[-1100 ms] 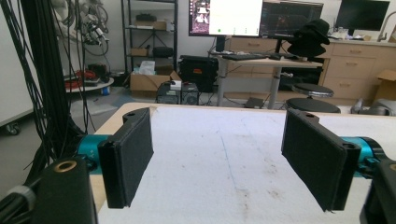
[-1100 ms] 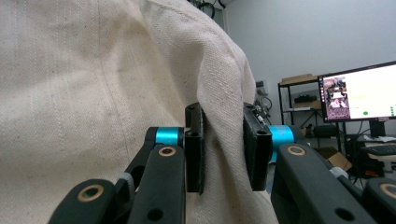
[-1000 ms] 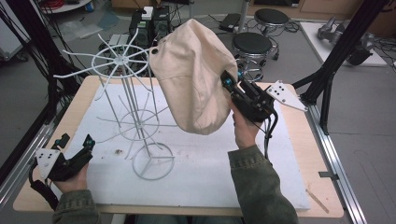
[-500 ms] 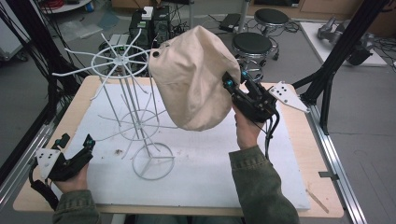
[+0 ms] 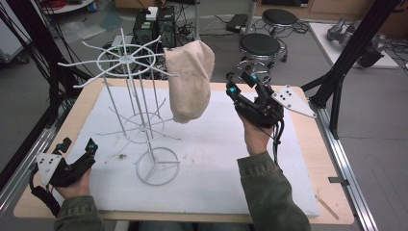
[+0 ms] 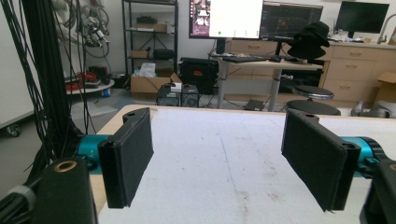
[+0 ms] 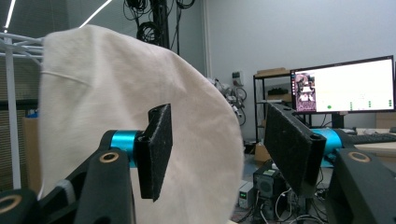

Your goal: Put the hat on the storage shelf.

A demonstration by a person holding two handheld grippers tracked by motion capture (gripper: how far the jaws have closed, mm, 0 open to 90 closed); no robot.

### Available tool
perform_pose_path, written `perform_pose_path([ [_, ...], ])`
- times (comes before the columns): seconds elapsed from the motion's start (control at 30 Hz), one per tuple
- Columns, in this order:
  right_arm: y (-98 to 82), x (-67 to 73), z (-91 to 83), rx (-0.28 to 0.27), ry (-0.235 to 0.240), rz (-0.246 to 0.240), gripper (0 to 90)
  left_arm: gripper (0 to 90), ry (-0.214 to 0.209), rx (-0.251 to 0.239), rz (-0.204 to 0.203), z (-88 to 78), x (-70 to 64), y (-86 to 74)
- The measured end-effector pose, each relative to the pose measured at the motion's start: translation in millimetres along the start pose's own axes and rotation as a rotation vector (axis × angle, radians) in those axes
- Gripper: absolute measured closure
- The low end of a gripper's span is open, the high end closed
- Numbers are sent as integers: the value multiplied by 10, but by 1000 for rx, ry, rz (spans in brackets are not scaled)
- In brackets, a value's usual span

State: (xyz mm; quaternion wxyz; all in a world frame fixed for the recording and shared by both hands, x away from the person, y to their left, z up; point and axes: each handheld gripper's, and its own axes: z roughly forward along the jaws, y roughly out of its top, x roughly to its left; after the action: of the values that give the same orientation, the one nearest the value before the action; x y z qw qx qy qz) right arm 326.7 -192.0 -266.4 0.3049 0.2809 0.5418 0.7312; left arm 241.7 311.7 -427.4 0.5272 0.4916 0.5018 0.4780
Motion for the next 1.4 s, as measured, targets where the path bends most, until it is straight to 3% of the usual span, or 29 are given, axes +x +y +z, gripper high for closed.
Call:
perform_pose_path([
  [0.17, -11, -42, -31, 20, -28, 13, 356, 250, 1, 1, 2, -1, -1, 0],
  [0.27, -21, -79, -64, 45, -71, 24, 286, 250, 2, 0, 2, -2, -1, 0],
  [0.3, -32, -106, -97, 65, -106, 40, 242, 250, 2, -1, 2, -3, -1, -1],
  [0.4, -53, -137, -145, 83, -138, 42, 218, 250, 1, -1, 2, -4, -3, 0],
  [0.5, -102, -194, -279, 96, -190, 44, 205, 250, 1, -1, 1, -2, -4, -2],
  [0.77, -220, -264, -516, 115, -251, 72, 184, 250, 2, -2, 0, -6, -11, 0],
  [0.93, -326, -271, -653, 133, -287, 58, 178, 250, 1, -2, 0, -4, -17, 0],
  [1.07, -323, -274, -691, 177, -313, 50, 152, 250, 2, -3, -1, -2, -17, 0],
  [1.2, -374, -211, -773, 193, -339, 9, 159, 250, 3, -4, -1, -4, -15, 2],
  [1.4, -481, -220, -937, 232, -378, 15, 159, 250, 0, -6, 0, -1, -20, 6],
])
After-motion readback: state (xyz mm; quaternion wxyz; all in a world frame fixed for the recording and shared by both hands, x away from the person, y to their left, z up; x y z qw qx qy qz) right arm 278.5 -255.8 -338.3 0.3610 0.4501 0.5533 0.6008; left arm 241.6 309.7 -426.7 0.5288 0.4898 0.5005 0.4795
